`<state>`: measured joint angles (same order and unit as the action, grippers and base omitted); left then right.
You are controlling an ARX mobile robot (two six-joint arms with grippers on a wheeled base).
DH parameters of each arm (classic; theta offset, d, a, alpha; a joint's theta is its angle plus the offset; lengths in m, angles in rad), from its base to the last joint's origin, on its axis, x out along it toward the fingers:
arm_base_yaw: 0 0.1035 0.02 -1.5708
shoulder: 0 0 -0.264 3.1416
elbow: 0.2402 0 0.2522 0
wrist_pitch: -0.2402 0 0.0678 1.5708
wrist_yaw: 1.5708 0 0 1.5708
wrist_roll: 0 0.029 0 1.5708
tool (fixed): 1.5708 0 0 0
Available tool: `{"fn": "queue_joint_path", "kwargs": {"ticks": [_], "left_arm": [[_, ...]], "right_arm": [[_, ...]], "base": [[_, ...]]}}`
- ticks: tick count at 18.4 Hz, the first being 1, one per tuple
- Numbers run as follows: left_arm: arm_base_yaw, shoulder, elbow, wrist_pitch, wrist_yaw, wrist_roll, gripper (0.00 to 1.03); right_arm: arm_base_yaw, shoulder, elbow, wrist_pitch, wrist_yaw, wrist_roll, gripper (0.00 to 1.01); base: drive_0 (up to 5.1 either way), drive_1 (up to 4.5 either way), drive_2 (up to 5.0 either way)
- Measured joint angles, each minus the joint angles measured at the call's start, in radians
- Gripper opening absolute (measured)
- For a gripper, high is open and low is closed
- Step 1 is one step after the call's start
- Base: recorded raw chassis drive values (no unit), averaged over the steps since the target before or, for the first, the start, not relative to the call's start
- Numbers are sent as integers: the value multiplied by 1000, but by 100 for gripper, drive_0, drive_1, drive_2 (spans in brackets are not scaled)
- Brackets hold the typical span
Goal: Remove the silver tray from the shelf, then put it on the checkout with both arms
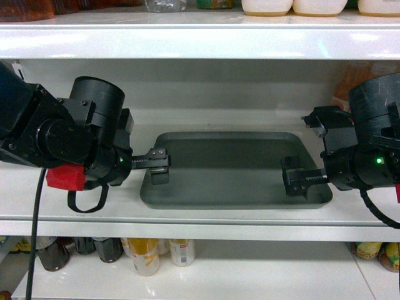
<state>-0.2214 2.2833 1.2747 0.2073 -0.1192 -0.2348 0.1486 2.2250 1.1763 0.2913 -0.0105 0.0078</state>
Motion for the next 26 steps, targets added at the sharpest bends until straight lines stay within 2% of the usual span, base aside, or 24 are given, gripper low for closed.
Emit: {"fn": "queue_joint_path", "kwargs": {"ticks": [4, 8, 9, 11, 14, 15, 17, 23, 26], "left_arm": [[-8, 33, 24, -31, -7, -1, 98], [-11, 47, 48, -72, -27, -2, 98], [-10, 56, 50, -84, 7, -35, 65], [-4, 56, 48, -90, 8, -51, 51], [-3, 56, 10, -39, 47, -116, 21], [-2, 52, 1, -30, 49, -131, 10], [4, 36, -27, -20, 72, -135, 3], [28, -13, -91, -1, 77, -154, 3], [30, -57, -138, 14, 62, -140, 3]], "right_arm": [[-26, 68, 109, -74, 14, 11, 98], [-25, 106, 148, -113, 14, 7, 98], [-24, 119, 160, -145, -8, -19, 55], [-25, 119, 158, -141, -8, -24, 41], [-26, 119, 136, -116, 7, -25, 10], [-27, 116, 129, -108, 0, -3, 4], [-29, 109, 108, -90, -5, 19, 3], [-20, 49, 5, -40, -25, 49, 3], [-8, -1, -64, -2, -24, 72, 3]], "base": [[0, 0, 0], [0, 0, 0], [0, 0, 0], [0, 0, 0], [0, 0, 0], [0, 0, 0], [0, 0, 0], [0, 0, 0], [0, 0, 0]]}}
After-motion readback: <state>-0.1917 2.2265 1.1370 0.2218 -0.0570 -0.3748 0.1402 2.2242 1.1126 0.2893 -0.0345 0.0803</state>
